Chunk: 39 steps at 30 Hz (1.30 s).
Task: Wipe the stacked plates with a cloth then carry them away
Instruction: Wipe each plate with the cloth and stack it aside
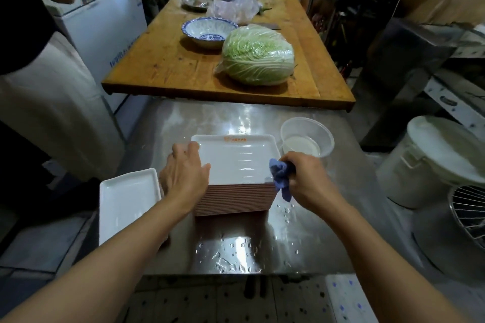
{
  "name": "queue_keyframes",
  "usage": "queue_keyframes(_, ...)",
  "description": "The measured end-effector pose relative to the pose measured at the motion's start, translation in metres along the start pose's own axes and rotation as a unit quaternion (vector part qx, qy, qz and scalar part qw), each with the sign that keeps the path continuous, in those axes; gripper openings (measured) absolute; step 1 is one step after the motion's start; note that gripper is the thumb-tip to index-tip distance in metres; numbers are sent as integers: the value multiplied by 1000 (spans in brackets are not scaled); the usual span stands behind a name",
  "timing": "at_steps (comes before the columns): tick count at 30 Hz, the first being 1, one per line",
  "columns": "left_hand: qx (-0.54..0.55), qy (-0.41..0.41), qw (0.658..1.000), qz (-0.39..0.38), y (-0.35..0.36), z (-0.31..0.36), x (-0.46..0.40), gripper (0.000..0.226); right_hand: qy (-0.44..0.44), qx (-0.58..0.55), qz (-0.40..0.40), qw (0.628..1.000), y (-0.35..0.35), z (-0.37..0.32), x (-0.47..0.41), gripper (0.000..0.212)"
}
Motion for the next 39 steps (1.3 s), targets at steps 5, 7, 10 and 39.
queue_keyframes(5, -31, 201, 979, 17, 1, 59, 24, 38, -3, -61, 97, 993, -19, 10, 6, 22)
queue_keyframes(7, -30, 193, 981, 19, 5, 62, 28, 39, -11, -75, 102, 992, -17, 12, 6, 22)
queue_keyframes(10, 12, 155, 987, 50, 3, 48, 29, 51, -32, -109, 112, 987, -8, 7, 1, 21)
queue_keyframes(39, 156, 54, 986, 11, 18, -17, 9, 95, -113, -25, -194, 974, 95, -28, -30, 26)
Point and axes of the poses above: each hand's wrist, its own x-axis away from the middle knuckle, its own y-axis out of the palm, z = x × y, the point moved 6 cm from there along -x, towards the middle knuckle, and after that the axes turned 15 degrees about -x, right-handed, at the moved point
